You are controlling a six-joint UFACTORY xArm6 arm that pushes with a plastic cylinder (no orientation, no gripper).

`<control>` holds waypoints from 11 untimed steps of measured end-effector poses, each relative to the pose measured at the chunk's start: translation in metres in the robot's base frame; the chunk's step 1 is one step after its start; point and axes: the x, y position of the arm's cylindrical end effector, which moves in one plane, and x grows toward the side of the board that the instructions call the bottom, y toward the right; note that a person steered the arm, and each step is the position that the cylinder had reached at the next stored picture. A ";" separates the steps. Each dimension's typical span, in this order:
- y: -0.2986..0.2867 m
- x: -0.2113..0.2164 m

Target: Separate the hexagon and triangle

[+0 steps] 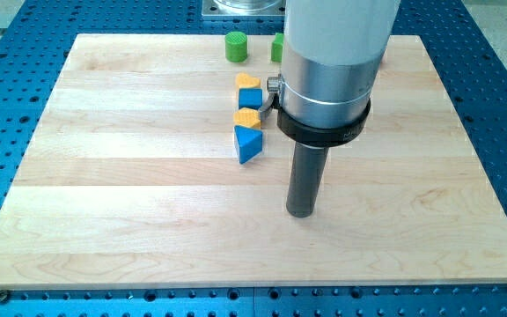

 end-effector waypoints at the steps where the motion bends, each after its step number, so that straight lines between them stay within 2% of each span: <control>1: 0.000 0.000; 3: 0.009 -0.014; 4: 0.026 -0.045; 5: 0.010 -0.064; 7: 0.004 -0.069; 8: -0.004 -0.090; 9: -0.026 -0.107; 10: -0.075 -0.107; 11: -0.081 -0.117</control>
